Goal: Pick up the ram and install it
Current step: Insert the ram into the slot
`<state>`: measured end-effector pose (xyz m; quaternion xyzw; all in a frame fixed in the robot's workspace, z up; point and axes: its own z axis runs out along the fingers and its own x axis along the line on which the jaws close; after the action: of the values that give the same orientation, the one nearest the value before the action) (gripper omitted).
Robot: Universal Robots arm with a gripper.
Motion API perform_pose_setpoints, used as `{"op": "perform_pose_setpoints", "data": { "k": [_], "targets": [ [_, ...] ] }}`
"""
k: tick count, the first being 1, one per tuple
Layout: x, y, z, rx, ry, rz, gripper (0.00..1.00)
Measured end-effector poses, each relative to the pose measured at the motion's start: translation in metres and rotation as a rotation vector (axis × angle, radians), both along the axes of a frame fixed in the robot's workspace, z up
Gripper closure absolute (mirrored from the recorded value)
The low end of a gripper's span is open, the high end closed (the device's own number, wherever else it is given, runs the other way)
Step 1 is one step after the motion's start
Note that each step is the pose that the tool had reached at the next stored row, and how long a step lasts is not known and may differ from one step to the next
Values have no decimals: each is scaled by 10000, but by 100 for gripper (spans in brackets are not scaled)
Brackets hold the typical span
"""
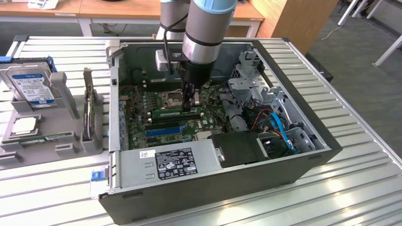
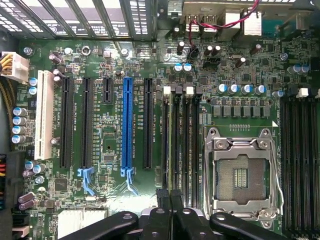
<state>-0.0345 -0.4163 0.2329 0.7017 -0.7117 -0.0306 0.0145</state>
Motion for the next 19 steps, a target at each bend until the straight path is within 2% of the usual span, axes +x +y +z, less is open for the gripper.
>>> {"op": "perform_pose_setpoints", "data": {
  "k": [19],
  "targets": [
    [0,-10,-21,2,-1,0,88]
  ]
}}
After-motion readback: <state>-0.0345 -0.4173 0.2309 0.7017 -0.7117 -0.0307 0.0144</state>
